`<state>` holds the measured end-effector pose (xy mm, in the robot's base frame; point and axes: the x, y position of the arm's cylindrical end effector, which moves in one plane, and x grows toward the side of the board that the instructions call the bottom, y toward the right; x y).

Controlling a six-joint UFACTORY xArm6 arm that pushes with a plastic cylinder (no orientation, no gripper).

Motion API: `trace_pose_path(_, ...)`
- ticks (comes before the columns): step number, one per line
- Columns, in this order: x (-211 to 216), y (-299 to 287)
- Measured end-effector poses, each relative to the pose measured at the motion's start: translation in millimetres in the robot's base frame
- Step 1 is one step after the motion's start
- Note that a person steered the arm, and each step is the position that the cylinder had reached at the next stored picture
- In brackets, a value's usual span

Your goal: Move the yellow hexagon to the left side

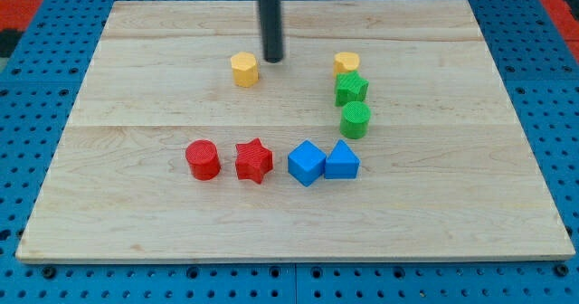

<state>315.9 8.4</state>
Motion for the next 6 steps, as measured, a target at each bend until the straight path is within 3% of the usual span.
trace_pose_path(1, 15, -21)
trace_pose_path(2, 10, -118)
trace_pose_path(4, 55, -119)
trace_pose_path(5, 56, -192)
trace_pose_path(6, 63, -184)
